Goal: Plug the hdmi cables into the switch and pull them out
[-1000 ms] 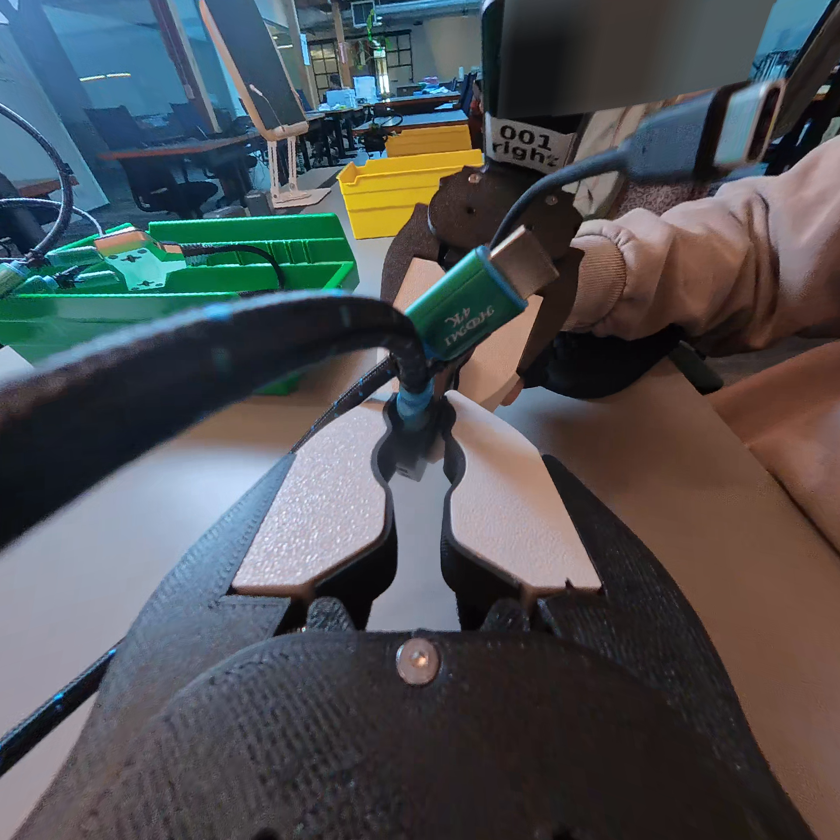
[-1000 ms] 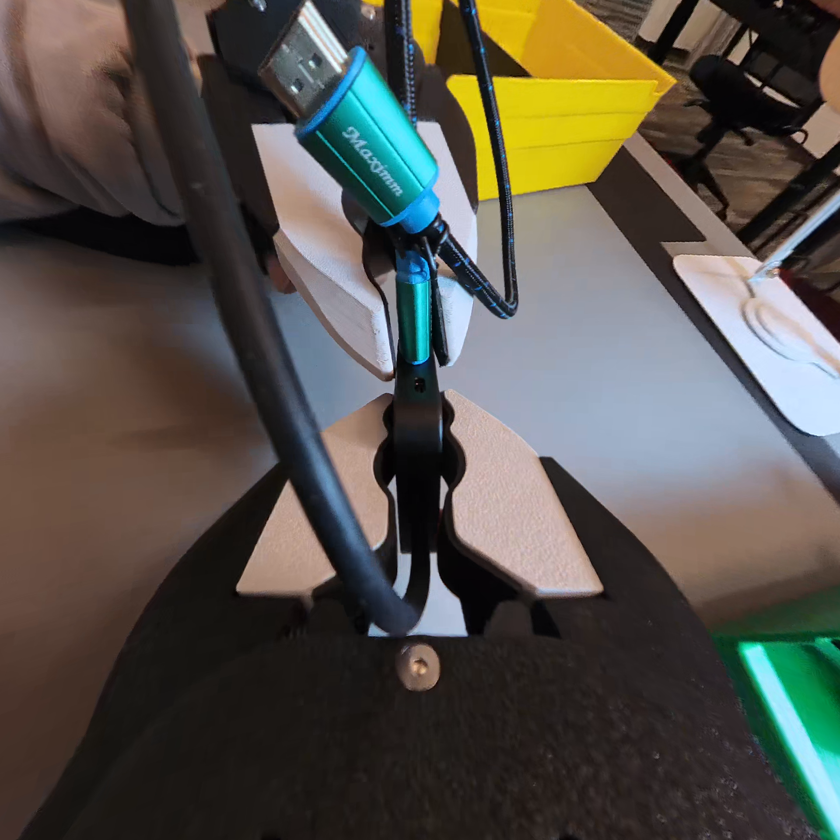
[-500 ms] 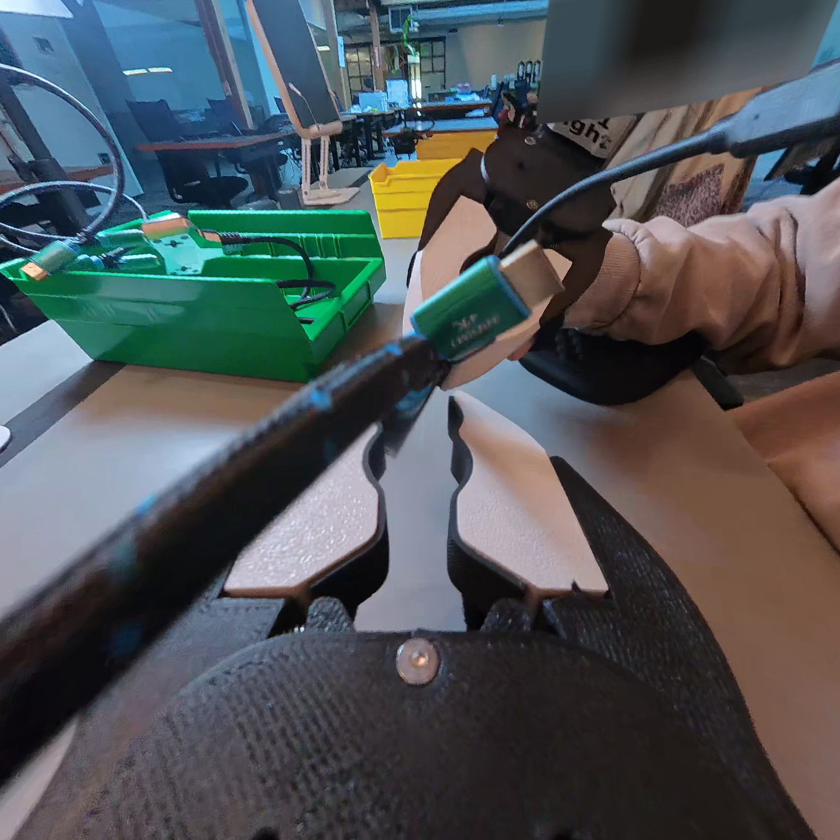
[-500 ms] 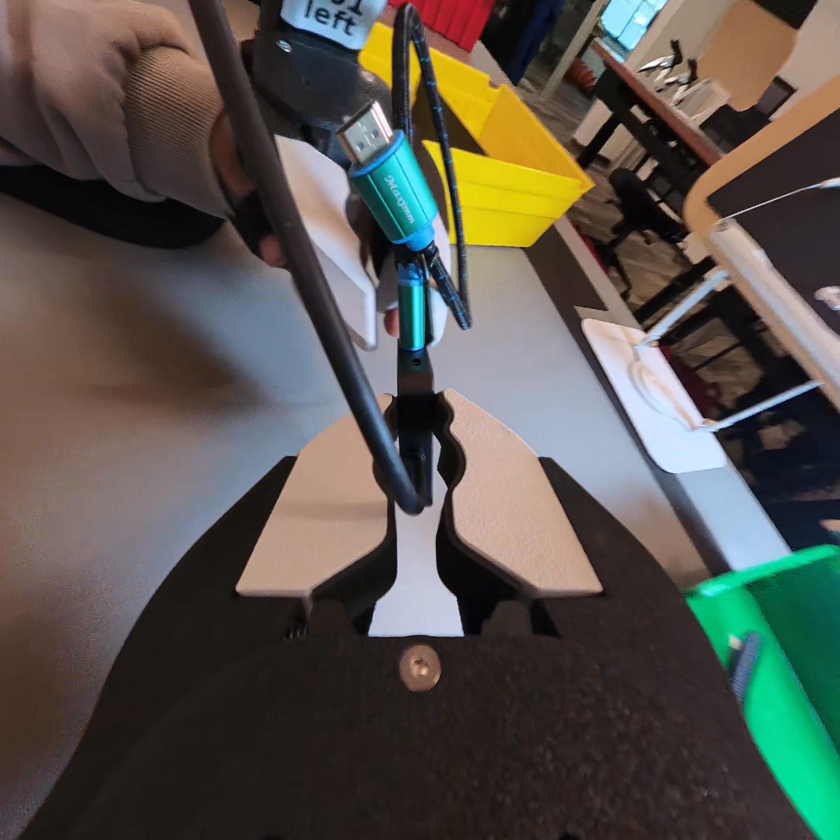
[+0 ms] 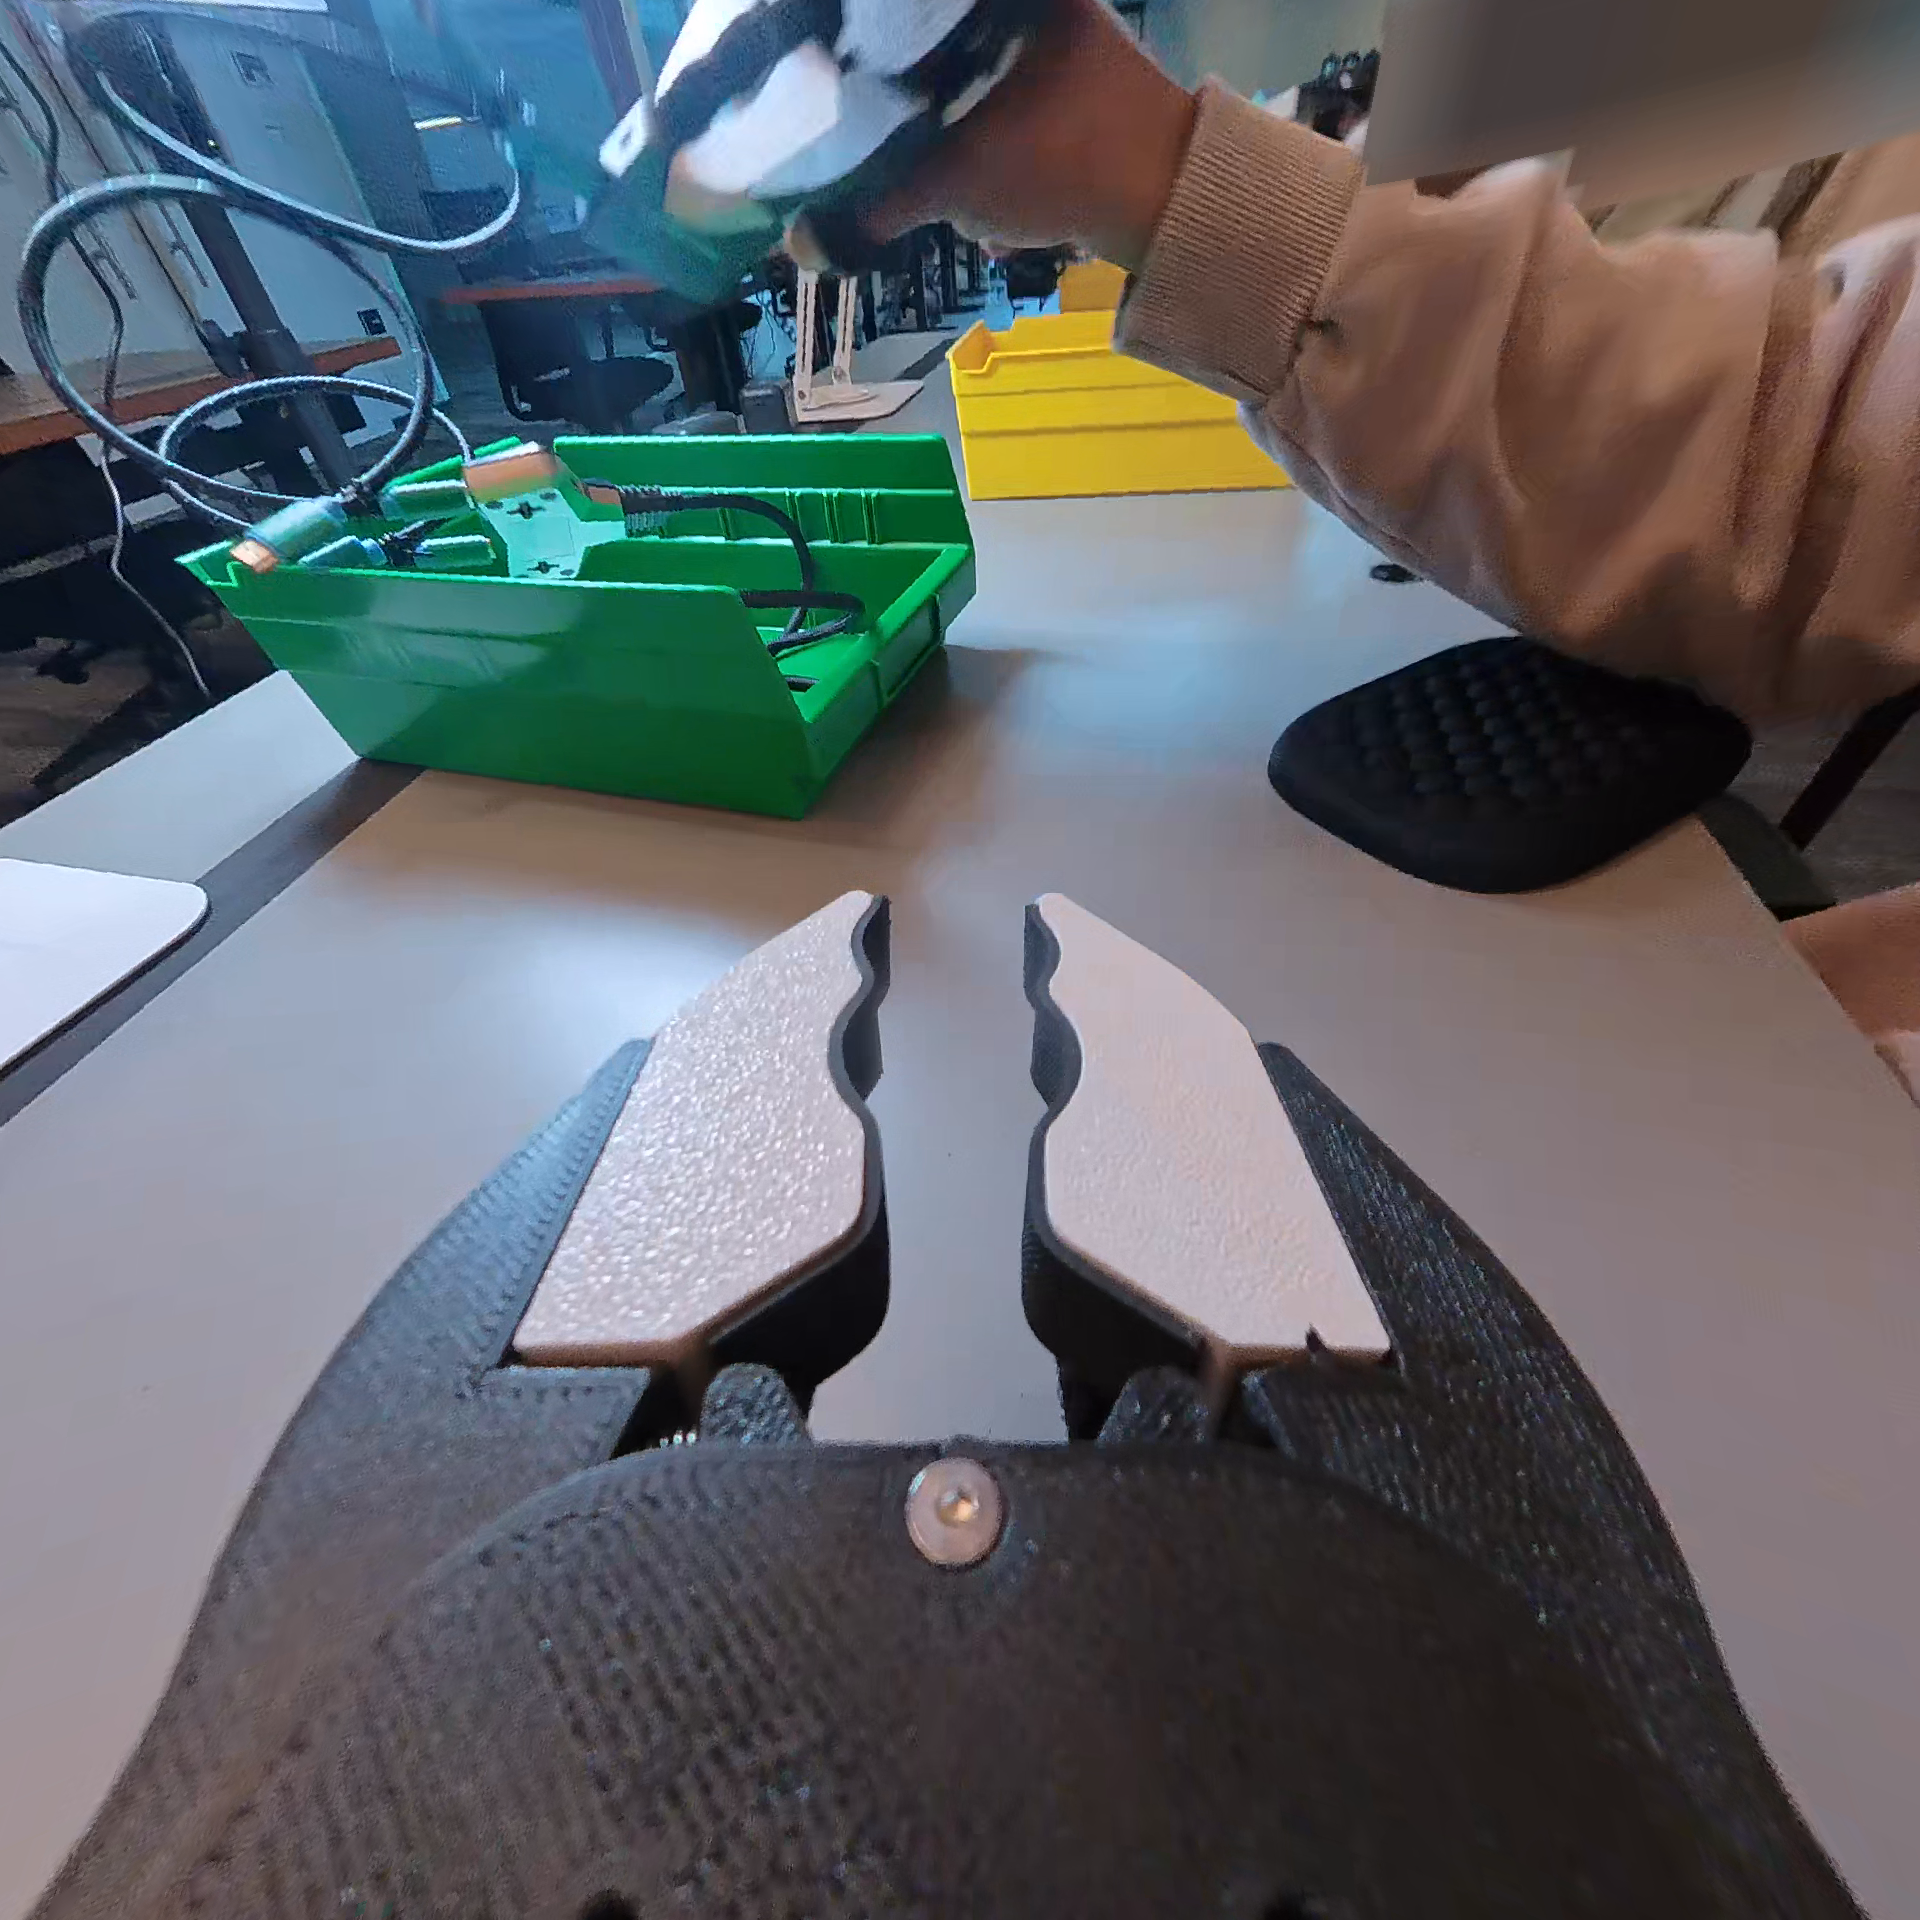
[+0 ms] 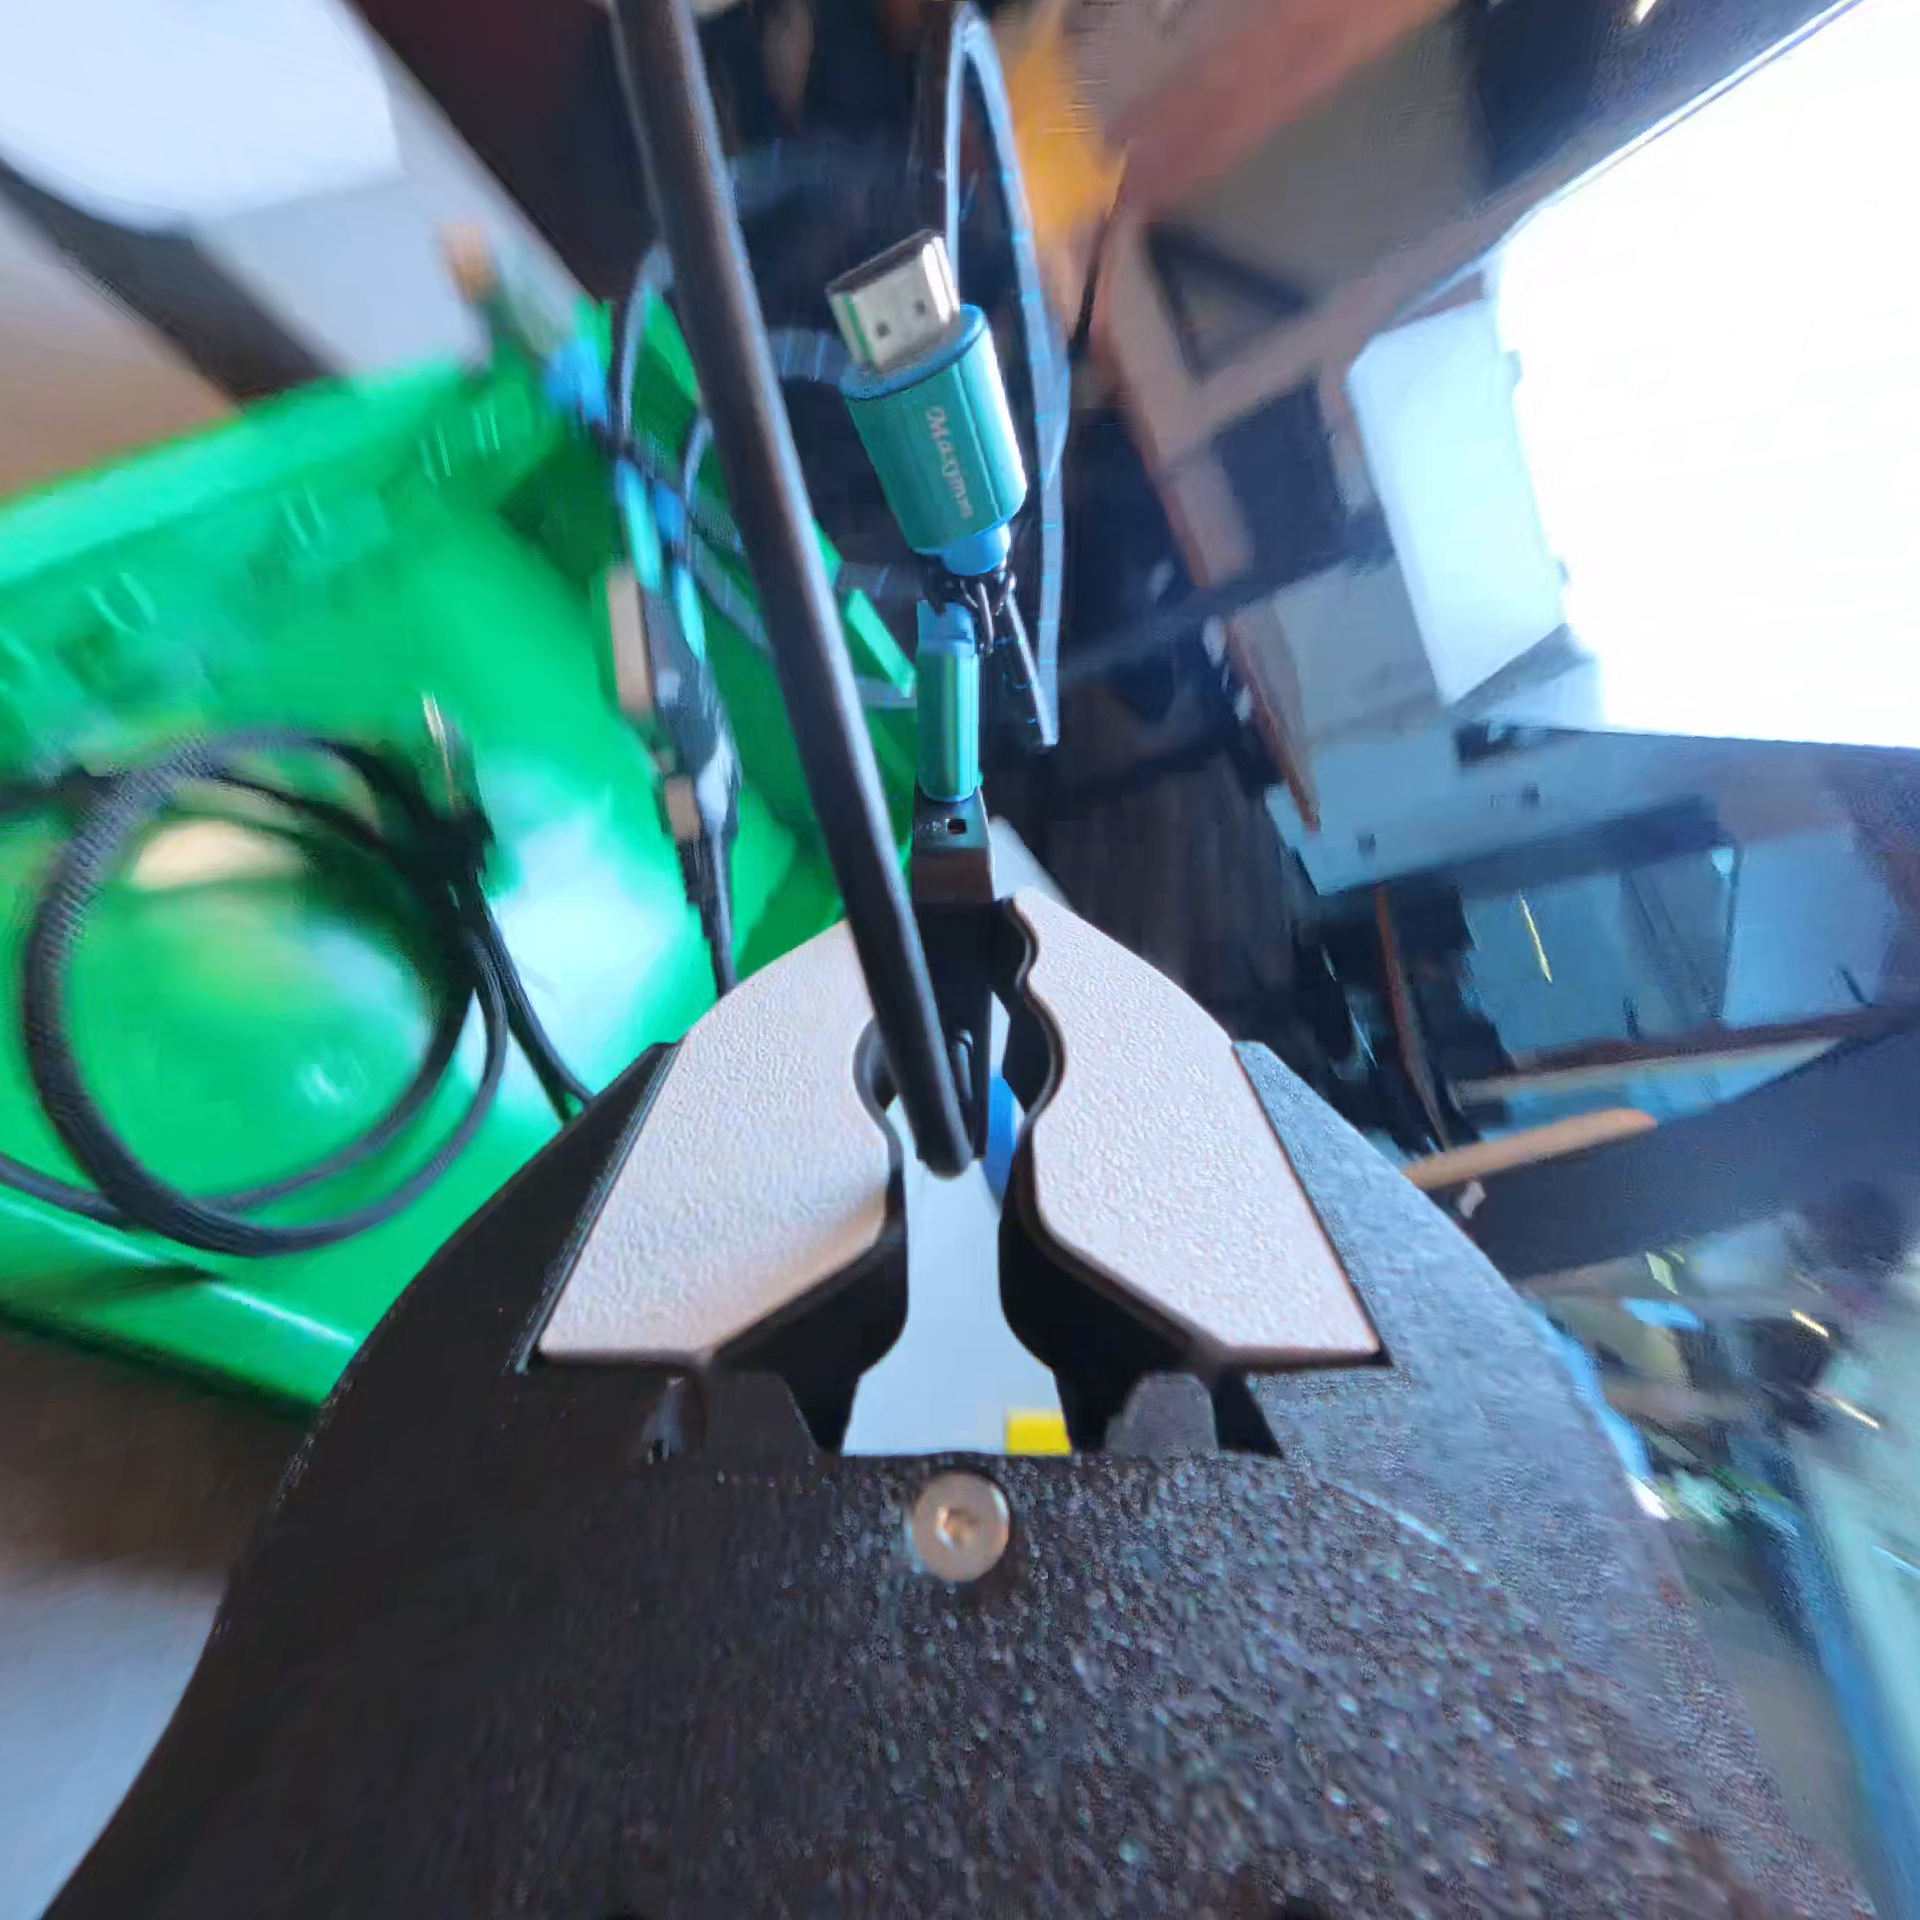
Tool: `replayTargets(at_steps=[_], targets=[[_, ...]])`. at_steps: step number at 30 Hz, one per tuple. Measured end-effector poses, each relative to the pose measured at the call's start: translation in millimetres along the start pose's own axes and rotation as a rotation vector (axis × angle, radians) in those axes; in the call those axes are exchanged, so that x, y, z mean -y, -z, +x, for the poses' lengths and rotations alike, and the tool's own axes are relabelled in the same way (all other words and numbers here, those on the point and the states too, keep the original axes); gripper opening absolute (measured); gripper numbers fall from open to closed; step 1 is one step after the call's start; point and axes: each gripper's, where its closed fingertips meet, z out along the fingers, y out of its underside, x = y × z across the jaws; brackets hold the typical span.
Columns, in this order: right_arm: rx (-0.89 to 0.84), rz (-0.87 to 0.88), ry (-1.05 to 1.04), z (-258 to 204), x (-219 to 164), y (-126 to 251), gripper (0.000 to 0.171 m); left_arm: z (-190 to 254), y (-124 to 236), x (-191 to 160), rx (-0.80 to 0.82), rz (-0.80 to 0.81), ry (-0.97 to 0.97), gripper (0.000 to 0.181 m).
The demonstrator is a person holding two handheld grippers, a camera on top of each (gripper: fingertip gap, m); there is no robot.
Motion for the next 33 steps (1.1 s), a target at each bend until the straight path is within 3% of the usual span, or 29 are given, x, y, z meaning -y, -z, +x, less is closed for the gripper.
replayTargets(at_steps=[3,4,7,9,13,20,23,27,32,33], targets=[[0.136,-0.182,0.181,-56,-30,-41,0.019,2,-3,-7,-0.001,-0.034,-0.027,0.025],[0.156,-0.209,0.212,-70,-37,-47,0.029,3,-4,-8,-0.004,-0.039,-0.027,0.026],[0.271,-0.207,0.174,-97,-41,-46,0.057,3,-4,-9,-0.003,-0.045,-0.012,0.029],[0.365,-0.175,0.118,-105,-36,-33,0.066,-3,-3,-11,0.016,-0.050,0.007,0.030],[0.525,-0.096,0.074,-117,-29,1,0.068,-12,-1,-14,0.049,-0.053,0.043,0.031],[0.581,0.014,0.023,-127,-35,45,0.061,-25,10,-13,0.148,-0.103,0.017,0.033],[0.653,0.065,-0.024,-136,-40,65,0.055,-36,35,-5,0.228,-0.105,0.044,0.036],[0.878,0.131,-0.042,-168,-47,97,0.042,-59,94,-4,0.366,-0.133,0.055,0.035],[0.770,0.079,0.097,-175,-63,65,0.041,-92,173,-48,0.550,-0.393,0.011,0.039],[0.758,0.078,0.125,-174,-62,60,0.035,-97,186,-57,0.575,-0.457,0.003,0.043]])
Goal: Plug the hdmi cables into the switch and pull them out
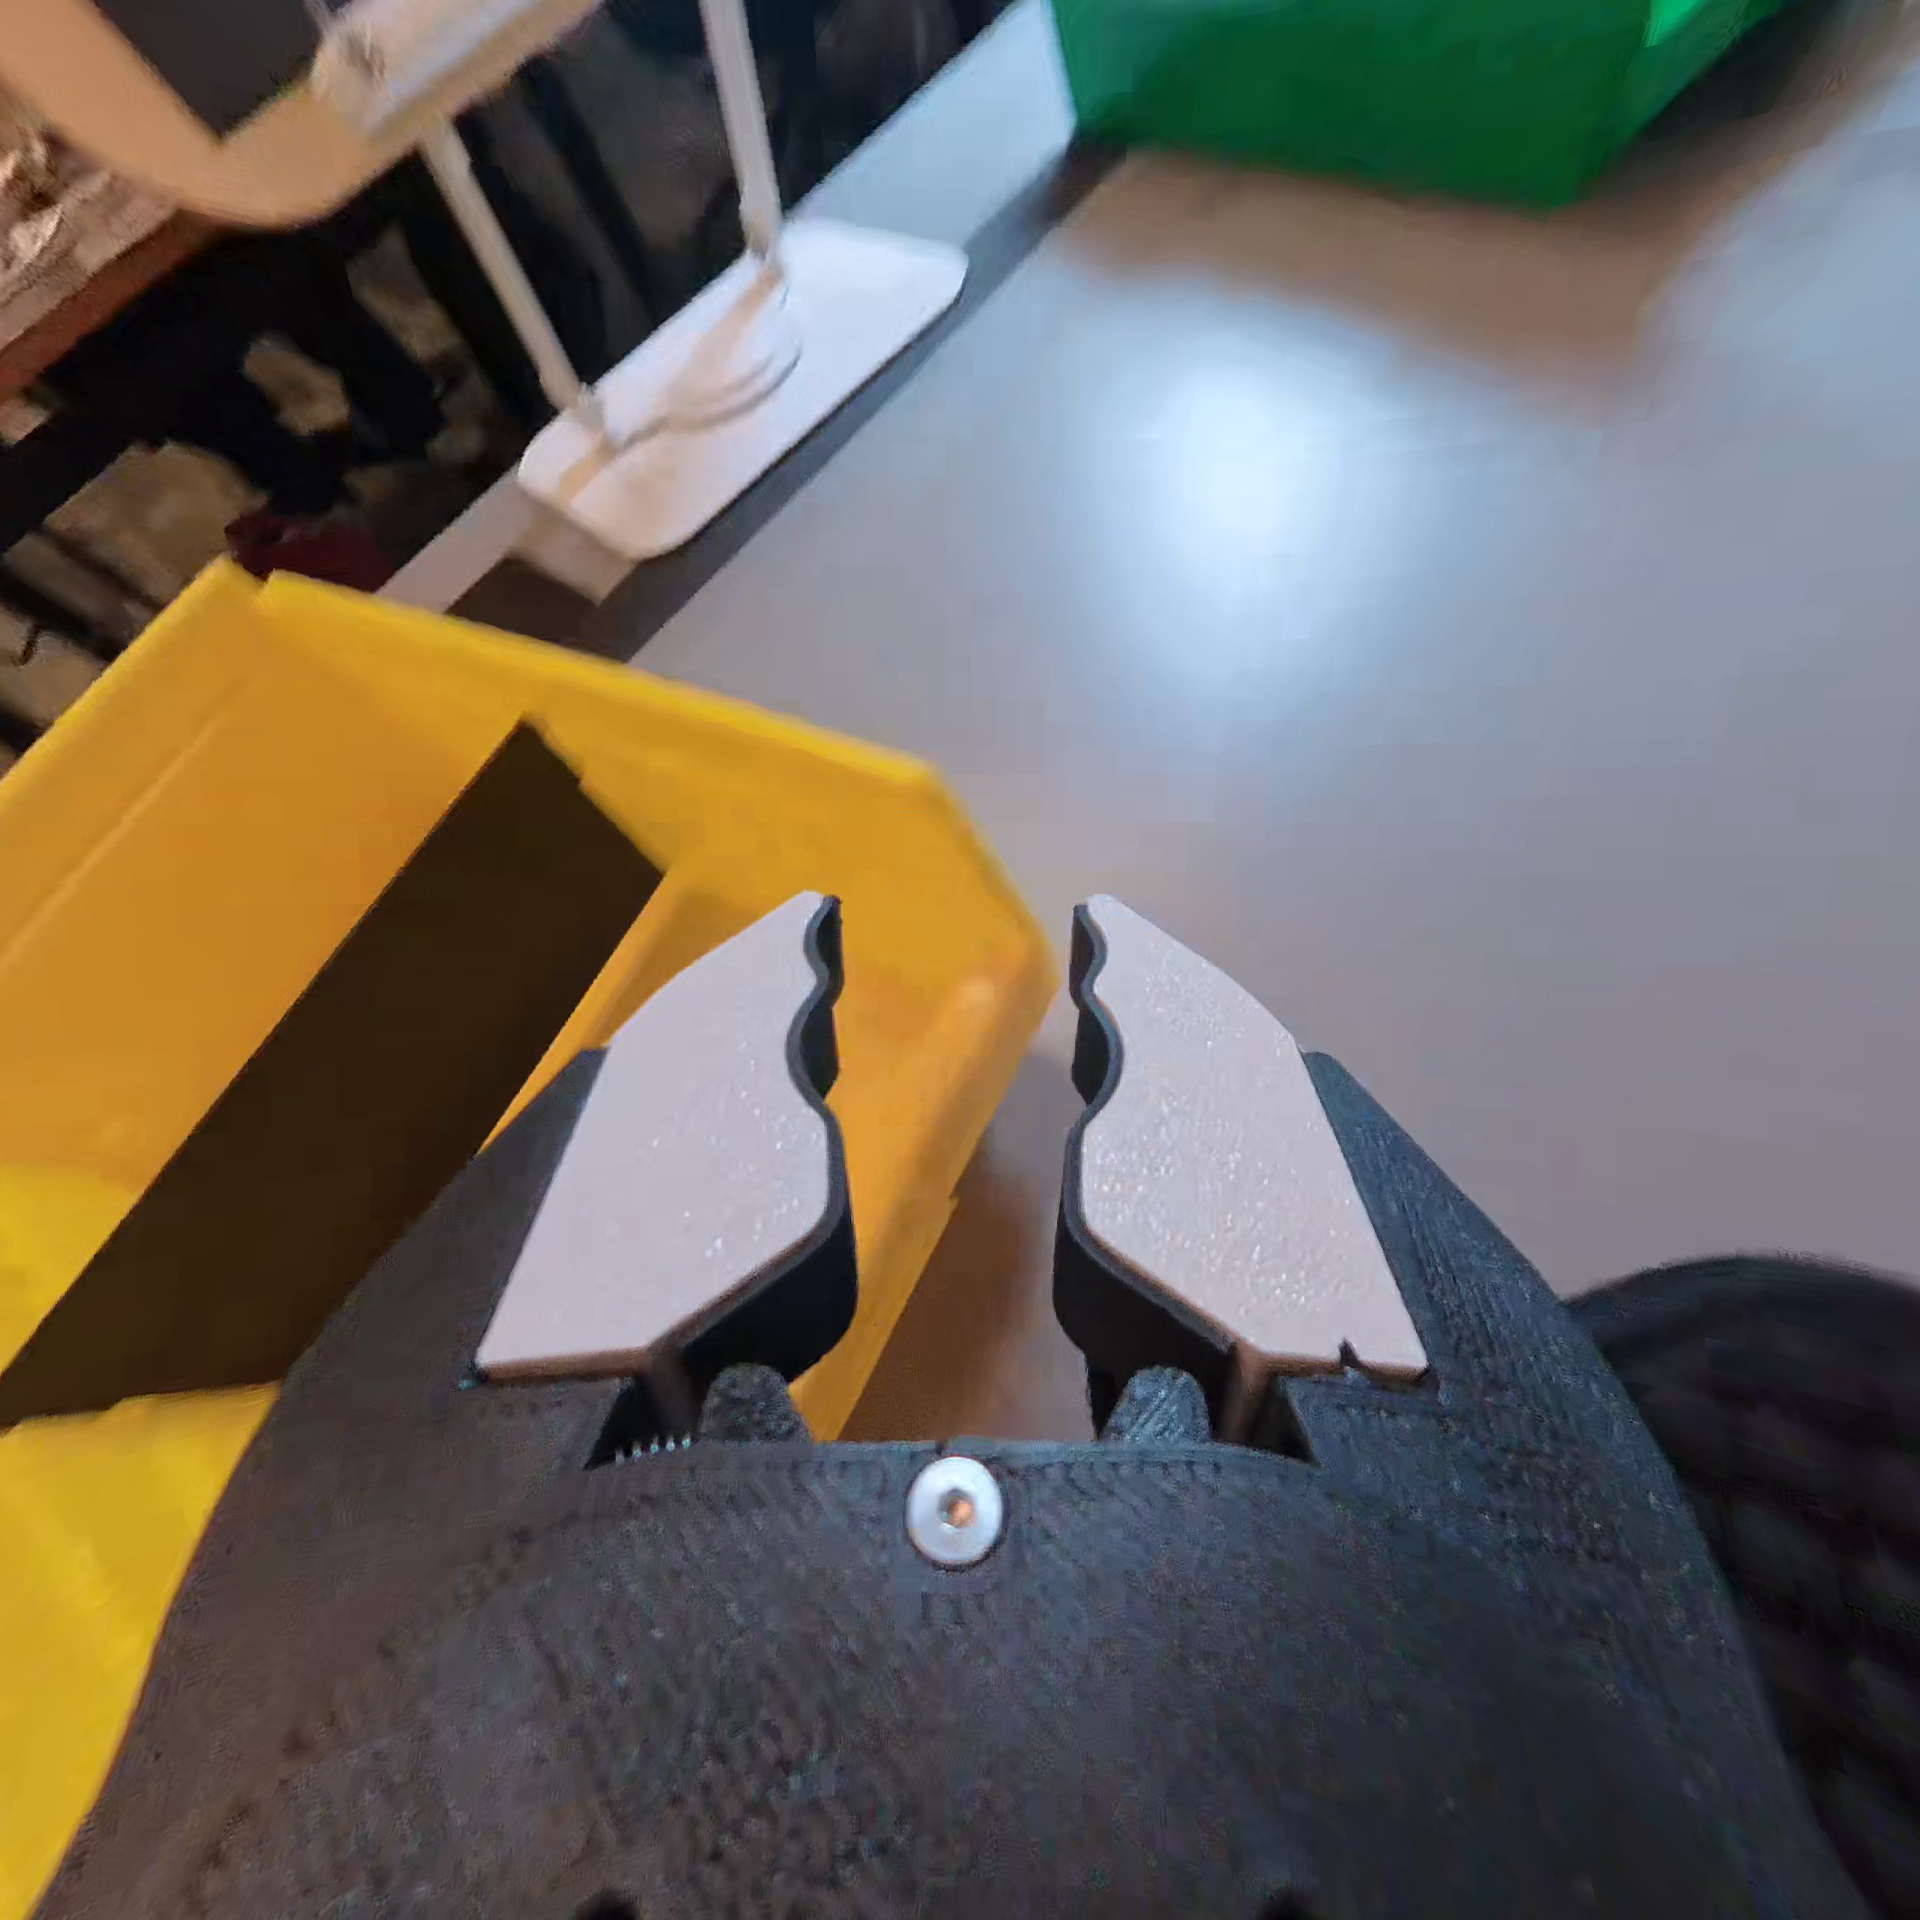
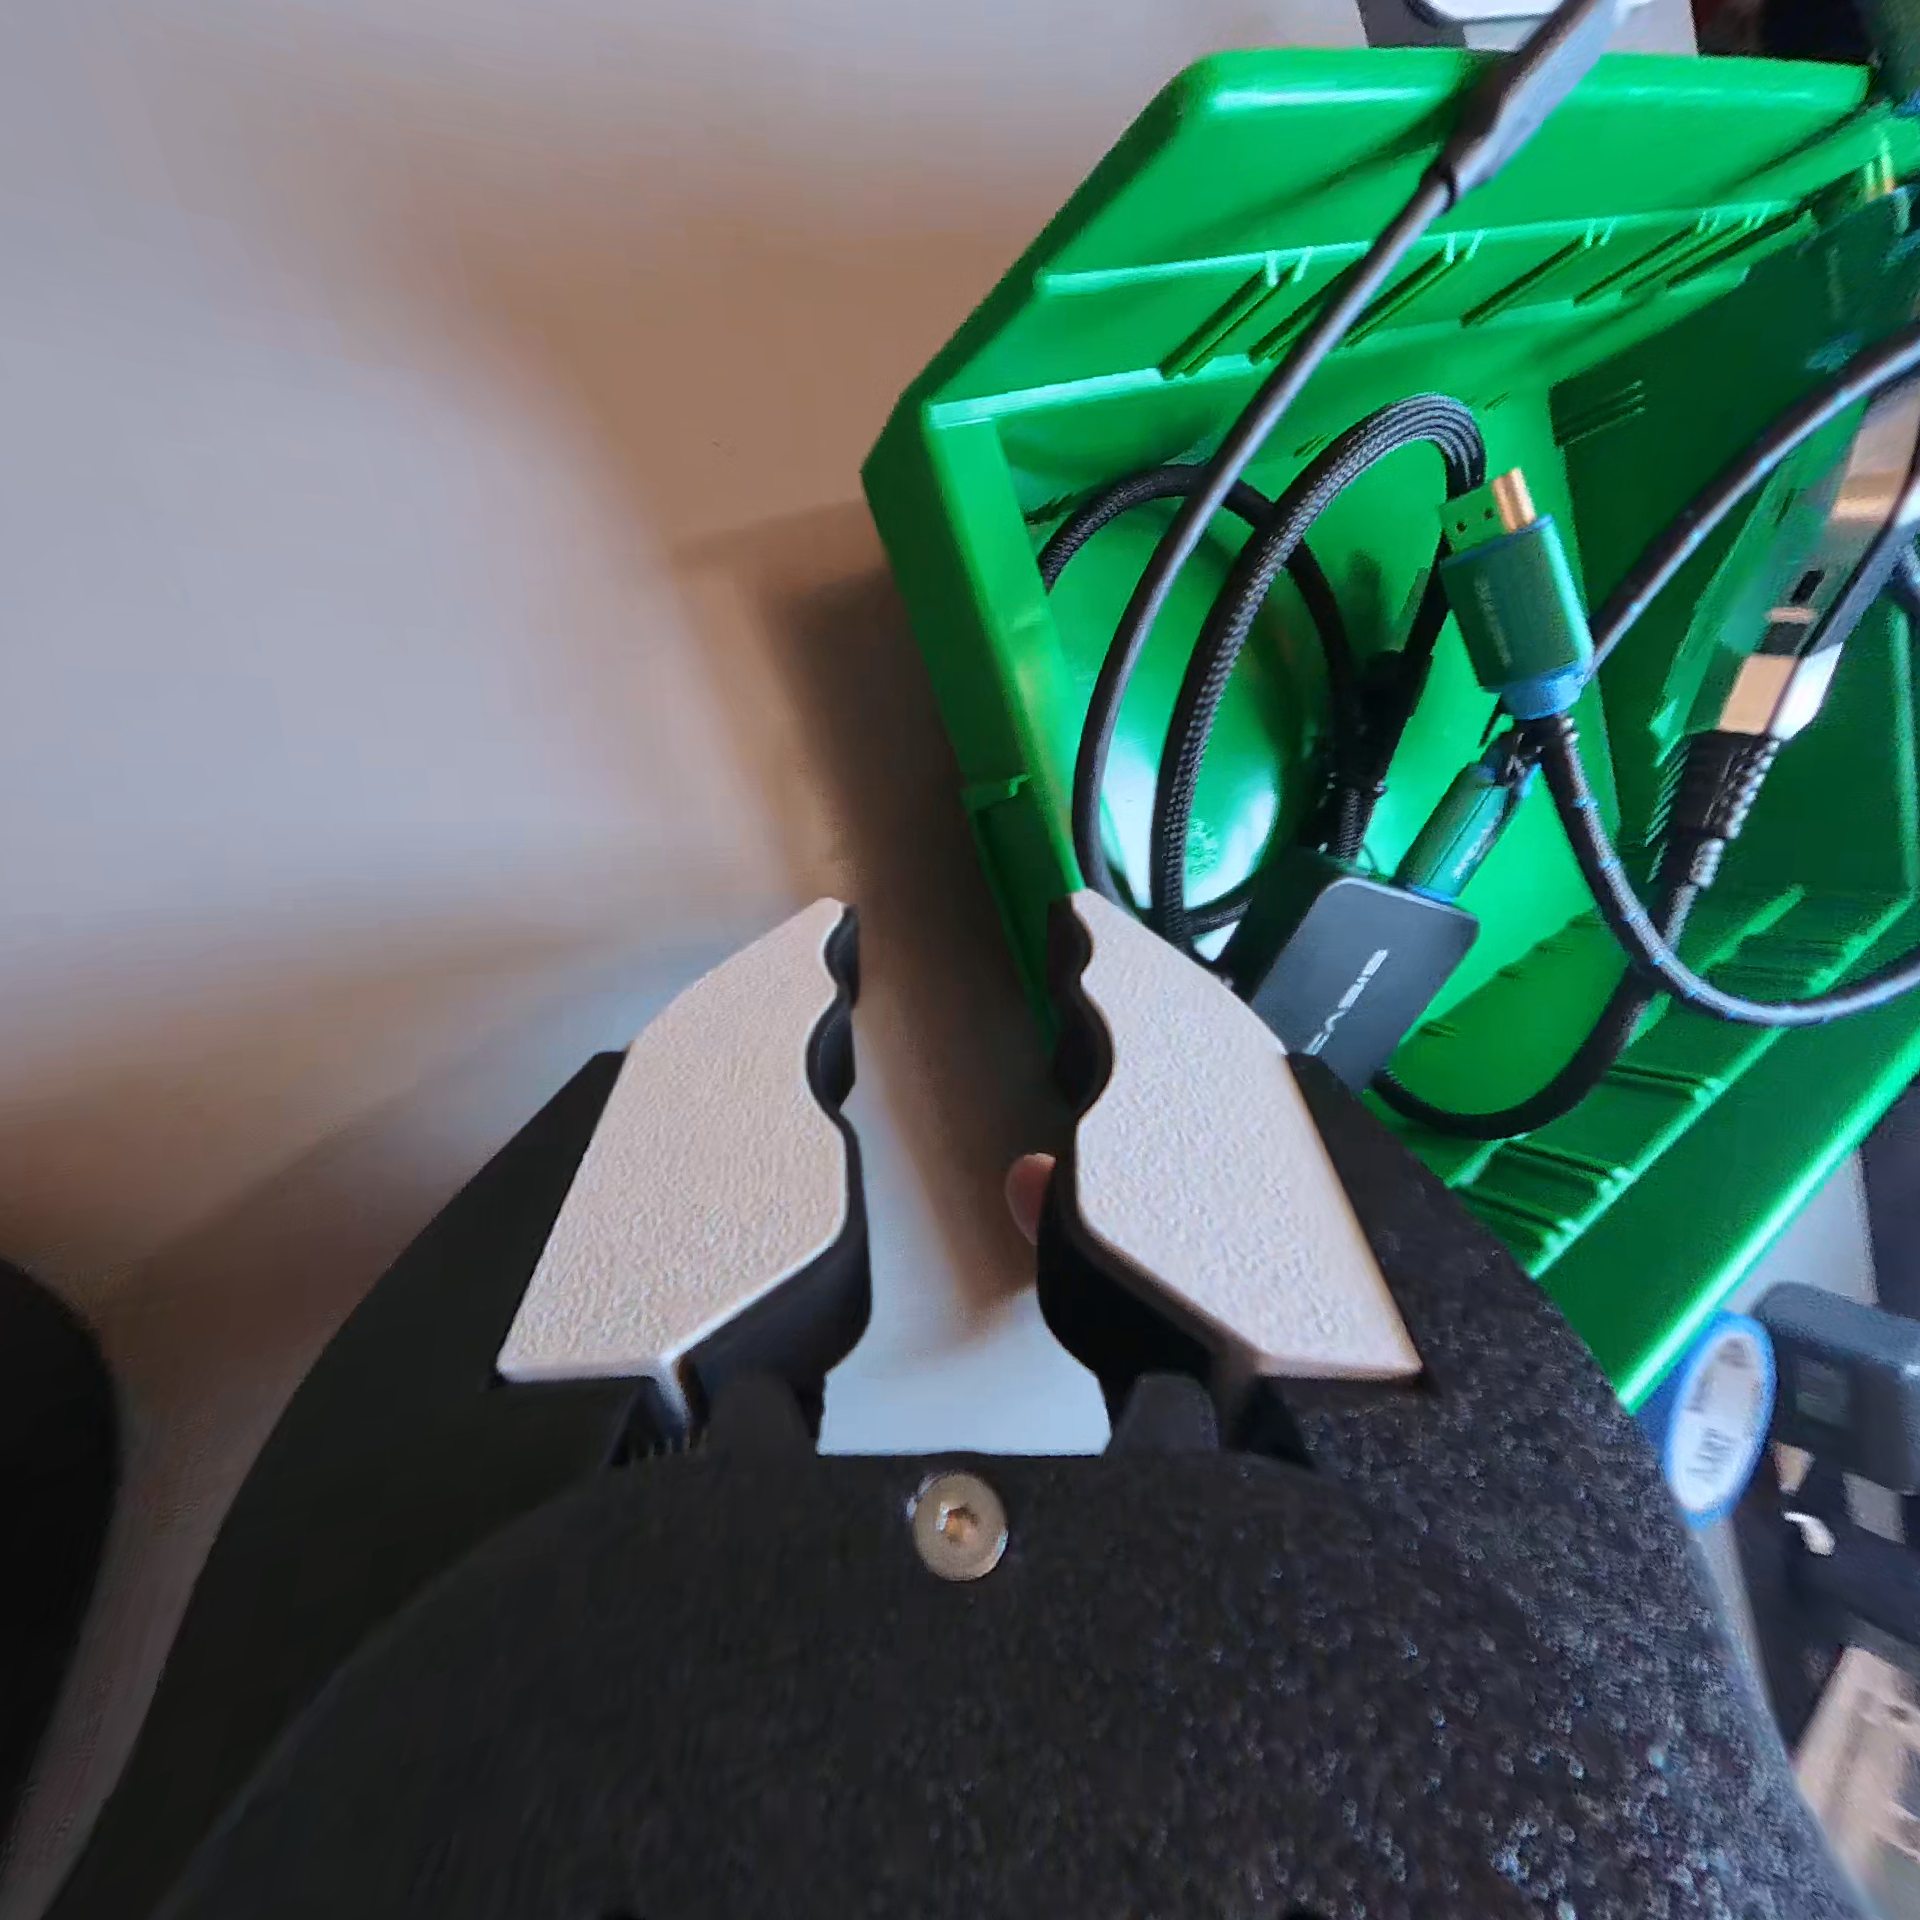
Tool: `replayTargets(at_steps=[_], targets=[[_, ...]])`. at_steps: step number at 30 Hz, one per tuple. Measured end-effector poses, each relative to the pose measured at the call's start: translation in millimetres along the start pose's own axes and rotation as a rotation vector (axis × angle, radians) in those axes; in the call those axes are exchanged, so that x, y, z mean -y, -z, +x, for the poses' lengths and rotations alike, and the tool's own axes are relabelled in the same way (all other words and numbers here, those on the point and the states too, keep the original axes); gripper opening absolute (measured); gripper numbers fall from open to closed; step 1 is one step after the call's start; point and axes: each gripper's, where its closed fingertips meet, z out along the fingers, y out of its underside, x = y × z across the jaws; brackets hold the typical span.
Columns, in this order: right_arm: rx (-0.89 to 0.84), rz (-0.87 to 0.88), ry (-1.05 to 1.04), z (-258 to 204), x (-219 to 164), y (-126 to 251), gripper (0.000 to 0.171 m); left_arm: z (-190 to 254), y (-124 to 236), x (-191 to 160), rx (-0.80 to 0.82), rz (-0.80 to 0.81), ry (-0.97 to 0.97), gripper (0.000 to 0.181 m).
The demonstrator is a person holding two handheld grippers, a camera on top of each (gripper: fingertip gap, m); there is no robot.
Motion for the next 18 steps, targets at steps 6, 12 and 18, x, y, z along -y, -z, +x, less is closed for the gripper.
replayTargets(at_steps=[6,12,18], targets=[[-0.037,-0.107,0.121,24,5,-12,0.027,-32,2,-63,0.094,-0.322,-0.173,0.061],[0.044,-0.198,0.150,28,-2,-24,0.038,-30,-8,-91,0.028,-0.576,-0.322,0.073],[0.152,-0.295,0.178,17,-16,-27,0.047,-24,-12,-104,-0.083,-0.673,-0.472,0.030]])
